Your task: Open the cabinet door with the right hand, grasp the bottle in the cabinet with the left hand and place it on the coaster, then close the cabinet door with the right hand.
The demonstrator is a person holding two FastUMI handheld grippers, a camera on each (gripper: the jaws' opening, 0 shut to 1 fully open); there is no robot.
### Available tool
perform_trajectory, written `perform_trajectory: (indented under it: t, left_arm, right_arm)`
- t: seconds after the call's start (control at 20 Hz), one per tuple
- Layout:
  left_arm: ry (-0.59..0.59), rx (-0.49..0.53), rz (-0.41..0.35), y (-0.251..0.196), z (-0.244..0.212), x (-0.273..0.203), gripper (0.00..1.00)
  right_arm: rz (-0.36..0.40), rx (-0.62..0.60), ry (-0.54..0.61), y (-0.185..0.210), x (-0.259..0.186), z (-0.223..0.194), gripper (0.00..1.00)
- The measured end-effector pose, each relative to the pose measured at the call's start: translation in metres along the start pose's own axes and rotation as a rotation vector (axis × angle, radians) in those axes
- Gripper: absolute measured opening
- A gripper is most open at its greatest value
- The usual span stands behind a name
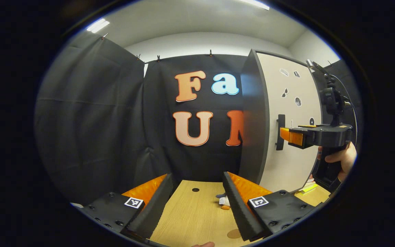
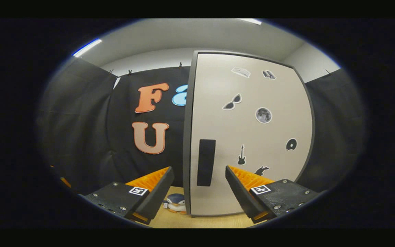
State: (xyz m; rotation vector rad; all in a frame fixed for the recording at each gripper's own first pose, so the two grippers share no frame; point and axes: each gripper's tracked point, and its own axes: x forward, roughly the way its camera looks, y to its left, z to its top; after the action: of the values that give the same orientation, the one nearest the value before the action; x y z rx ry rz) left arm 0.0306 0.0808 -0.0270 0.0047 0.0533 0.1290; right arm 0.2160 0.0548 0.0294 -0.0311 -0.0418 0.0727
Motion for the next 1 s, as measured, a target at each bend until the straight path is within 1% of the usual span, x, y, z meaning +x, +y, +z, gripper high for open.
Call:
perform_trajectory:
  t: [0.05,0.2,0.25,0.3,0.35,0.4,0.55,0.6,0.65,0.7,0.75,0.8,0.85,0.9,0.95,1.0]
  left_arm:
    - [0.004,-0.002,0.007,0.005,-0.001,0.007,0.96]
    - [0.008,0.000,0.028,0.011,-0.004,0.019,0.96]
    - [0.007,0.002,0.034,0.012,-0.004,0.022,0.99]
    - [0.008,0.004,0.038,0.014,-0.006,0.024,0.96]
    - [0.013,0.003,0.041,0.014,-0.007,0.026,0.99]
    - [0.015,0.000,0.042,0.015,-0.009,0.028,0.99]
    - [0.027,-0.005,0.054,0.017,-0.014,0.032,0.96]
    - [0.030,-0.005,0.058,0.017,-0.016,0.033,0.96]
    - [0.030,-0.009,0.060,0.018,-0.016,0.033,0.96]
    - [0.034,-0.013,0.060,0.017,-0.018,0.034,0.96]
    - [0.040,-0.015,0.058,0.016,-0.020,0.034,0.96]
    - [0.044,-0.018,0.055,0.016,-0.021,0.033,0.99]
    - [0.045,-0.021,0.054,0.016,-0.021,0.033,0.96]
    - [0.048,-0.023,0.052,0.015,-0.022,0.033,0.96]
    - [0.050,-0.025,0.050,0.014,-0.023,0.033,0.96]
    - [0.051,-0.028,0.047,0.014,-0.023,0.031,0.96]
  right_arm:
    - [0.000,0.006,0.005,0.000,0.009,-0.001,0.93]
    - [-0.012,0.019,0.018,-0.002,0.034,-0.009,0.94]
    - [-0.020,0.018,0.020,-0.003,0.042,-0.012,0.94]
    - [-0.026,0.017,0.022,-0.005,0.047,-0.013,0.89]
    - [-0.028,0.018,0.022,-0.005,0.052,-0.014,0.93]
    - [-0.030,0.021,0.023,-0.006,0.056,-0.014,0.94]
    - [-0.034,0.032,0.028,-0.008,0.063,-0.017,0.90]
    - [-0.038,0.029,0.026,-0.010,0.065,-0.018,0.83]
    - [-0.041,0.028,0.023,-0.012,0.068,-0.018,0.80]
    - [-0.049,0.029,0.024,-0.015,0.069,-0.020,0.72]
    - [-0.053,0.034,0.032,-0.017,0.070,-0.022,0.68]
    - [-0.048,0.050,0.041,-0.017,0.070,-0.024,0.56]
    - [-0.030,0.073,0.046,-0.014,0.071,-0.025,0.49]
    - [-0.031,0.080,0.046,-0.014,0.069,-0.025,0.41]
    - [-0.033,0.067,0.043,-0.014,0.069,-0.025,0.37]
    - [-0.037,0.051,0.040,-0.014,0.068,-0.025,0.36]
